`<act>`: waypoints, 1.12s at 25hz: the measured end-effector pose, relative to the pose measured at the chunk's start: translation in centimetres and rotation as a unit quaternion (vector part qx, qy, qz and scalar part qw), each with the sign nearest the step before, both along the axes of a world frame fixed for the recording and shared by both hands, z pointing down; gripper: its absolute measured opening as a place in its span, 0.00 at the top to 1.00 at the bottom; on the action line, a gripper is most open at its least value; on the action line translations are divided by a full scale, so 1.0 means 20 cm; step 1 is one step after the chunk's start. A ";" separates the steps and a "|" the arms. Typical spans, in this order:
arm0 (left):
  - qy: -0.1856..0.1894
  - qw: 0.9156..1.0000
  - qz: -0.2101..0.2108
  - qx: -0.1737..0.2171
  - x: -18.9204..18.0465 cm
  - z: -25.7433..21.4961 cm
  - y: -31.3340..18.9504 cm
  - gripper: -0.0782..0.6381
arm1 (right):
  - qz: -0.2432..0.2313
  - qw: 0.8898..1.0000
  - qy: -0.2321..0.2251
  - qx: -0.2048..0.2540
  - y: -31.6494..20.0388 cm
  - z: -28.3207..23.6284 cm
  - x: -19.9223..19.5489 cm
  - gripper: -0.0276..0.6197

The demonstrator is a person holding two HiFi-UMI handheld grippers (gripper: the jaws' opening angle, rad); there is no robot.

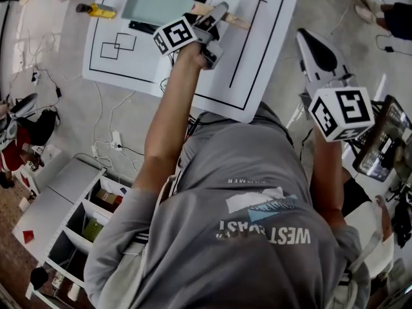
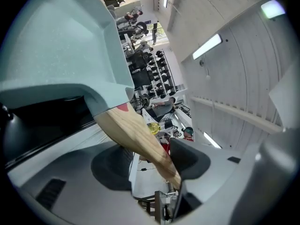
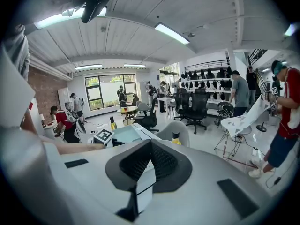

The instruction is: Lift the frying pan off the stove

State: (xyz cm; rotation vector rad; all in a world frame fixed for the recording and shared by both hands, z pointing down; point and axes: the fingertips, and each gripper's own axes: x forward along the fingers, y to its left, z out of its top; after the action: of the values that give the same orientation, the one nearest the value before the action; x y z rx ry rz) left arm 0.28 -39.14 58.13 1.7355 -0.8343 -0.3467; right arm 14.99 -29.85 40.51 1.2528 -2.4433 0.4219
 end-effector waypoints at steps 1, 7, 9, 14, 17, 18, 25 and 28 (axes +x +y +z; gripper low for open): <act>0.009 1.000 -0.002 -0.002 0.00 0.00 0.00 0.57 | 0.000 1.000 0.001 0.000 0.00 0.00 0.00 0.94; 0.041 0.999 -0.013 -0.016 -0.01 -0.01 0.03 0.65 | 0.001 1.000 0.002 -0.001 0.02 0.01 0.00 0.94; 0.045 0.999 -0.013 -0.019 -0.01 -0.02 0.04 0.65 | 0.001 1.000 0.002 -0.001 0.02 0.01 0.00 0.94; 0.053 0.998 -0.005 -0.020 -0.02 -0.05 0.08 0.66 | 0.000 1.000 0.002 0.001 0.03 0.00 -0.01 0.94; 0.070 0.997 -0.001 -0.016 -0.02 -0.08 0.09 0.66 | -0.002 1.000 0.001 0.001 0.02 0.00 -0.03 0.94; 0.074 0.997 0.001 -0.013 -0.01 -0.09 0.09 0.66 | -0.003 1.000 0.001 0.001 0.02 0.00 -0.03 0.94; 0.050 0.999 -0.001 -0.017 -0.06 -0.10 0.13 0.66 | -0.006 1.000 0.001 0.003 0.02 -0.01 -0.05 0.94; 0.059 0.998 -0.003 -0.014 -0.08 -0.13 0.15 0.67 | -0.007 1.000 0.001 0.004 0.02 -0.02 -0.06 0.94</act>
State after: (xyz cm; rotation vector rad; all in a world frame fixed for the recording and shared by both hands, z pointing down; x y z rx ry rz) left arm -1.34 -36.20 55.55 1.6694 -0.7561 -0.4344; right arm 13.81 -29.53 40.21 1.2379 -2.4522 0.4082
